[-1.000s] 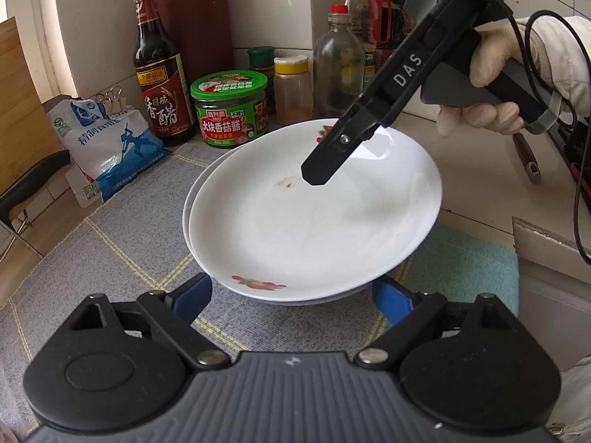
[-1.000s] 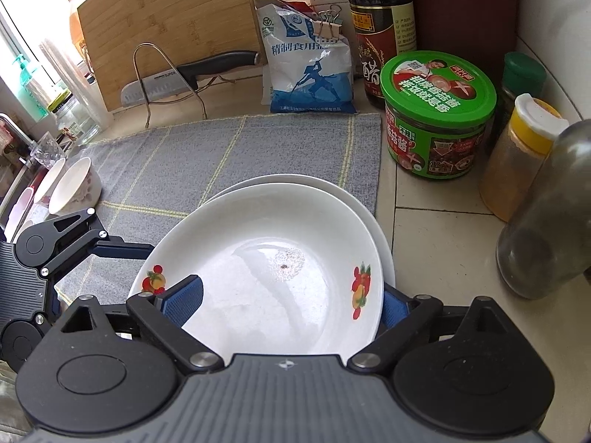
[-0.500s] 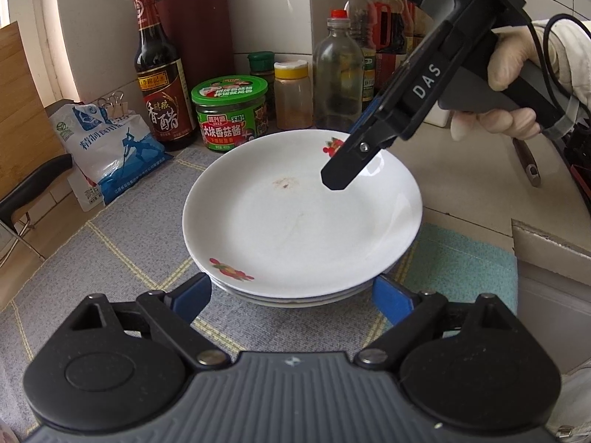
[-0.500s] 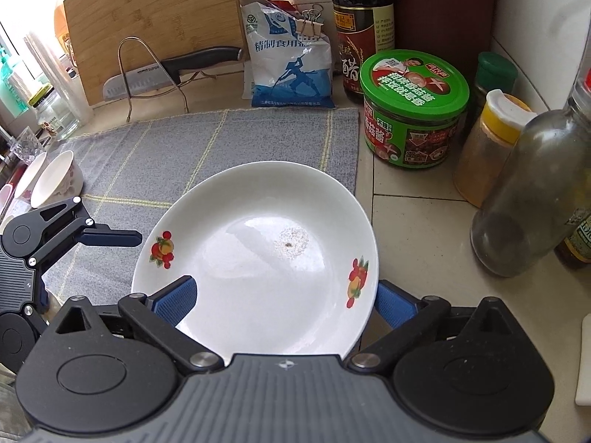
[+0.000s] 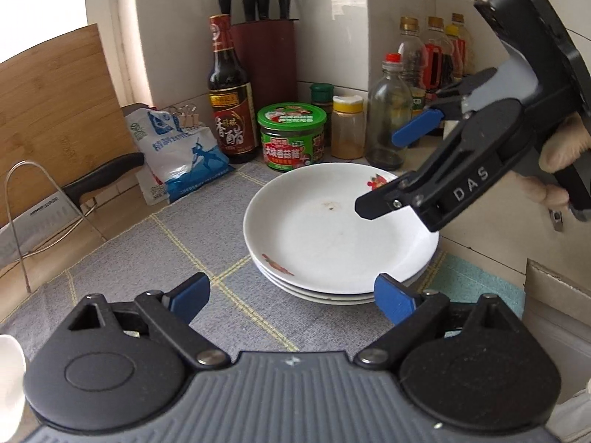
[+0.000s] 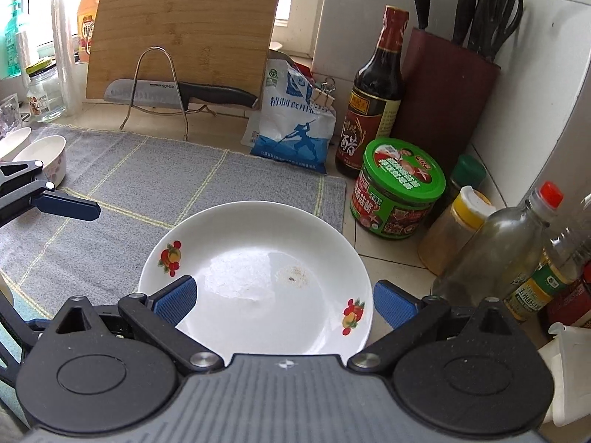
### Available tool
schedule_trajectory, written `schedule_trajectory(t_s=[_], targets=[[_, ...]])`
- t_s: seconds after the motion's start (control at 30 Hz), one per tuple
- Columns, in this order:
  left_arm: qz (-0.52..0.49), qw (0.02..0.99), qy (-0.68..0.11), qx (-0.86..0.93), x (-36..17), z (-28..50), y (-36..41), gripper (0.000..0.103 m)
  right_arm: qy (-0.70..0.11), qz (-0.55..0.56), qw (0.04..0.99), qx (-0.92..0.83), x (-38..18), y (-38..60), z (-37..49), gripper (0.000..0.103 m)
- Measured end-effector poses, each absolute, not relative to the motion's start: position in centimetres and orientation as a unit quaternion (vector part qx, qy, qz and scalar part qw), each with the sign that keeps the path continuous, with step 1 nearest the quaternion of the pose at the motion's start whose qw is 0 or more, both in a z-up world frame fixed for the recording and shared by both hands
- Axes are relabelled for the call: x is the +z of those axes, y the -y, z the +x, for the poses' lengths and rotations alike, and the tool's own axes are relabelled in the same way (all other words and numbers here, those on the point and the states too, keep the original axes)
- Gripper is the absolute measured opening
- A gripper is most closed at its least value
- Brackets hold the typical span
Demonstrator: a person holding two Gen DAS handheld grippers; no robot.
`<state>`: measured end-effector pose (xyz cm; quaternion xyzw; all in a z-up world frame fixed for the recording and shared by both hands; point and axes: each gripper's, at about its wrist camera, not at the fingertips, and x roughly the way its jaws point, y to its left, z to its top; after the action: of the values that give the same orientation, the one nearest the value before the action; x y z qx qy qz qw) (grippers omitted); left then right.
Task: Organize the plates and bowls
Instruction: 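Move the left tool to a white bowl on the towel, then close the left tool on the white bowl's rim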
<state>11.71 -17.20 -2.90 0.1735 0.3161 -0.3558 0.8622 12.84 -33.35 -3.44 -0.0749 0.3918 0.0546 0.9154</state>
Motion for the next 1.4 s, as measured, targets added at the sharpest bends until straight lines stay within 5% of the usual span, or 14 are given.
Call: schedule_trajectory(t_s=[0.77, 1.4], targets=[[0.129, 0.906, -0.347, -0.205, -0.1, 6.8, 0.7, 0.097, -0.348, -0.088, 0.920, 0.160, -4.4, 15.6, 8.1, 0.103], [0.159, 0.892, -0.402, -0.133, -1.3, 10.5, -15.8, 0.091, -0.329, -0.114, 0.893, 0.285, -6.7, -2.2, 7.3, 0.103]])
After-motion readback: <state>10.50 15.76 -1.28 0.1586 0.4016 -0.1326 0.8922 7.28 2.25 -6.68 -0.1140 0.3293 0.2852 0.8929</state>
